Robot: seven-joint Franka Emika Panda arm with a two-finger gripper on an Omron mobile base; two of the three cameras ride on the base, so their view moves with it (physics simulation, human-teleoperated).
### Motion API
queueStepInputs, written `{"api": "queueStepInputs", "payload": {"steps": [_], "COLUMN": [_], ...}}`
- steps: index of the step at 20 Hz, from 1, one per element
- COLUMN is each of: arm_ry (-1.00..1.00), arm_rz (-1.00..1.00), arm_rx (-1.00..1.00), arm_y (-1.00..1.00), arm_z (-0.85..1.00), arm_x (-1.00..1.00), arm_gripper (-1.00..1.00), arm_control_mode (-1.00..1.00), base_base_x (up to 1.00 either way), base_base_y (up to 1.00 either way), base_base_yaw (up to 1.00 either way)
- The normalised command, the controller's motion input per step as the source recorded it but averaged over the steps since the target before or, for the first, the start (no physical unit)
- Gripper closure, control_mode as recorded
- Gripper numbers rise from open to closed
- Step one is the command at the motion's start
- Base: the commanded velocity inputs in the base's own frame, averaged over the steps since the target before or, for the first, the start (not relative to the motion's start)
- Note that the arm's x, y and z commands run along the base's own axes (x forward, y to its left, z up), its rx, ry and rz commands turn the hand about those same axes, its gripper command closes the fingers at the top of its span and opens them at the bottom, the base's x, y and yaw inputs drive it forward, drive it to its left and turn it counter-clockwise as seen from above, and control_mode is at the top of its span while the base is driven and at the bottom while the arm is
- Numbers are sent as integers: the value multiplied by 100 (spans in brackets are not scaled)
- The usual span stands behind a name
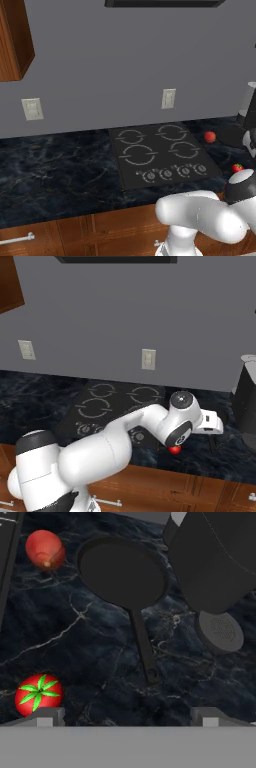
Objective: Place the pan on the rear left burner on the stove. Then place the tomato and the onion in the pan and turn on the rear left burner.
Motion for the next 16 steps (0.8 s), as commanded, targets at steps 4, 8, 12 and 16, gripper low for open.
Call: {"api": "queueStepInputs", "payload": {"steps": [4, 8, 12, 16], "arm_ry": [0, 0, 0, 0], "arm_rz": [0, 0, 0, 0], "arm_rx": [0, 1, 2, 3], "arm_y": [-2, 0, 0, 0], "arm_z": [-1, -11, -41, -42], "arm_x": [0, 4, 21, 22], "arm_gripper": [-100, -100, -100, -100], "arm_control_mode": [-100, -100, -100, -100], "base_base_x": [0, 0, 0, 0], "base_base_y": [0, 0, 0, 0], "base_base_yaw": [0, 0, 0, 0]}}
